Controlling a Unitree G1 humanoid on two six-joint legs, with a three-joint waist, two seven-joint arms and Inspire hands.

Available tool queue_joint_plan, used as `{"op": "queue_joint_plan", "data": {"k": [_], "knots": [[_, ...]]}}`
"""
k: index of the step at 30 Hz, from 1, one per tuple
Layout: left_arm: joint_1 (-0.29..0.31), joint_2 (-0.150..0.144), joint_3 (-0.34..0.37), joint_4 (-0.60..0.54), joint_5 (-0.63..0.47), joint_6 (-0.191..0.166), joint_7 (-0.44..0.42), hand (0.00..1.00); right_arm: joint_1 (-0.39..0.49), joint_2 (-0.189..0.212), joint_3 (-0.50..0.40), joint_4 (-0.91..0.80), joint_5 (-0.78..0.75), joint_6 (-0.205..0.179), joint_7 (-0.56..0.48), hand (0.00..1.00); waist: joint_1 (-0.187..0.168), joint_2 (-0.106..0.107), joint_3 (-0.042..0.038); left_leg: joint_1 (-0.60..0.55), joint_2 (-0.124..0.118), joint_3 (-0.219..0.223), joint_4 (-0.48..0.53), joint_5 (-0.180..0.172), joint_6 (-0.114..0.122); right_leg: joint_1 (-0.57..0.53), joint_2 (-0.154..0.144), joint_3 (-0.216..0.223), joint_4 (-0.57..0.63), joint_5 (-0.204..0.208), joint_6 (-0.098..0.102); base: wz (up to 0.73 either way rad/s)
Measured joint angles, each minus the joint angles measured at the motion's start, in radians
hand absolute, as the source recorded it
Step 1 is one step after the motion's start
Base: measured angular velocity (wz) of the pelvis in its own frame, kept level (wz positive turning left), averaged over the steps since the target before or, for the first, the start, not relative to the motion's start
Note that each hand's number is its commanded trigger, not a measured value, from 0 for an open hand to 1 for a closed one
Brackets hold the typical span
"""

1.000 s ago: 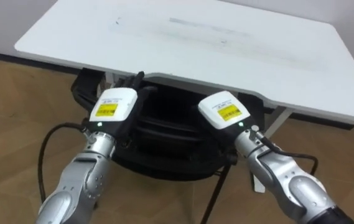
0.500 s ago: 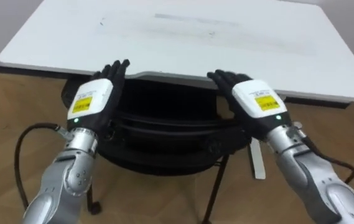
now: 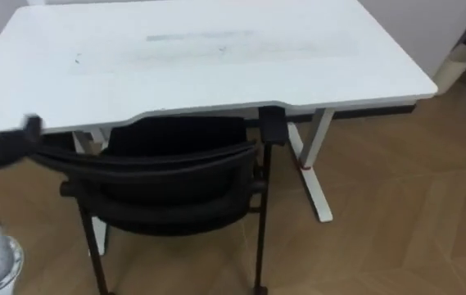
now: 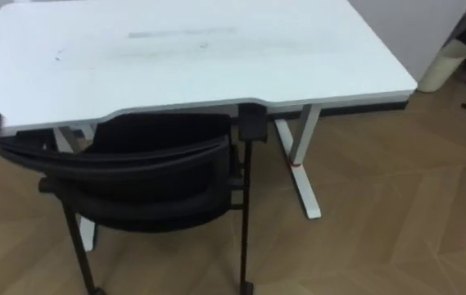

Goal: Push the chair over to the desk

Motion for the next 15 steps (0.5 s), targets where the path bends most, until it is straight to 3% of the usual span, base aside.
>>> {"op": "queue_joint_plan", "data": {"k": [2, 3, 4, 5, 8, 9, 11, 15], "knots": [[0.095, -0.020, 0.026, 0.068, -0.216, -0.022, 0.068, 0.00, 0.117, 0.066, 0.001, 0.036, 0.255, 0.010, -0.023, 0.00, -0.002, 0.003, 0.0036, 0.020, -0.004, 0.021, -0.006, -0.001, 0.000, -0.017, -0.005, 0.029, 0.042, -0.033, 0.012, -0.34], [0.123, -0.028, 0.026, 0.105, -0.258, -0.024, 0.086, 0.00, 0.156, 0.087, 0.003, 0.058, 0.325, 0.012, -0.020, 0.00, -0.003, 0.000, 0.0051, 0.021, -0.005, 0.025, -0.008, -0.001, 0.000, -0.025, -0.005, 0.034, 0.052, -0.037, 0.010, -0.21], [0.172, -0.043, 0.015, 0.205, -0.357, -0.019, 0.105, 0.00, 0.211, 0.129, 0.009, 0.120, 0.491, 0.017, 0.000, 0.00, -0.004, -0.003, 0.0084, 0.018, -0.002, 0.022, -0.008, -0.007, -0.001, -0.035, -0.003, 0.037, 0.061, -0.039, 0.007, -0.17], [0.219, -0.057, 0.003, 0.308, -0.467, 0.006, 0.107, 0.00, 0.255, 0.160, 0.011, 0.208, 0.663, 0.041, 0.031, 0.00, -0.006, -0.007, 0.0125, 0.014, 0.003, 0.022, -0.009, -0.020, -0.005, -0.048, 0.000, 0.040, 0.074, -0.042, 0.003, -0.13], [0.320, -0.093, -0.024, 0.566, -0.700, 0.038, 0.119, 0.00, 0.304, 0.194, 0.048, 0.519, 0.991, 0.067, 0.096, 0.00, -0.027, -0.028, 0.0154, 0.003, 0.004, 0.023, -0.004, -0.034, -0.003, -0.059, 0.000, 0.046, 0.079, -0.041, 0.004, -0.05], [0.333, -0.096, -0.032, 0.617, -0.730, 0.038, 0.119, 0.00, 0.300, 0.197, 0.052, 0.590, 1.033, 0.067, 0.114, 0.00, -0.030, -0.032, 0.0162, 0.001, 0.006, 0.022, -0.003, -0.037, 0.000, -0.060, 0.000, 0.046, 0.078, -0.040, 0.005, 0.00], [0.333, -0.099, -0.040, 0.864, -0.800, 0.041, 0.096, 0.00, 0.300, 0.204, 0.057, 0.846, 1.167, 0.069, 0.212, 0.00, -0.030, -0.030, 0.0145, -0.004, 0.005, 0.023, -0.003, -0.039, 0.004, -0.057, 0.000, 0.052, 0.063, -0.028, 0.011, 0.00], [0.330, -0.097, -0.037, 1.100, -0.816, 0.057, -0.003, 0.00, 0.277, 0.205, 0.119, 1.122, 1.222, 0.108, 0.373, 0.00, -0.027, -0.013, 0.0104, -0.006, -0.002, 0.026, 0.004, -0.043, 0.011, -0.057, -0.003, 0.062, 0.062, -0.023, 0.020, -0.02]]}}
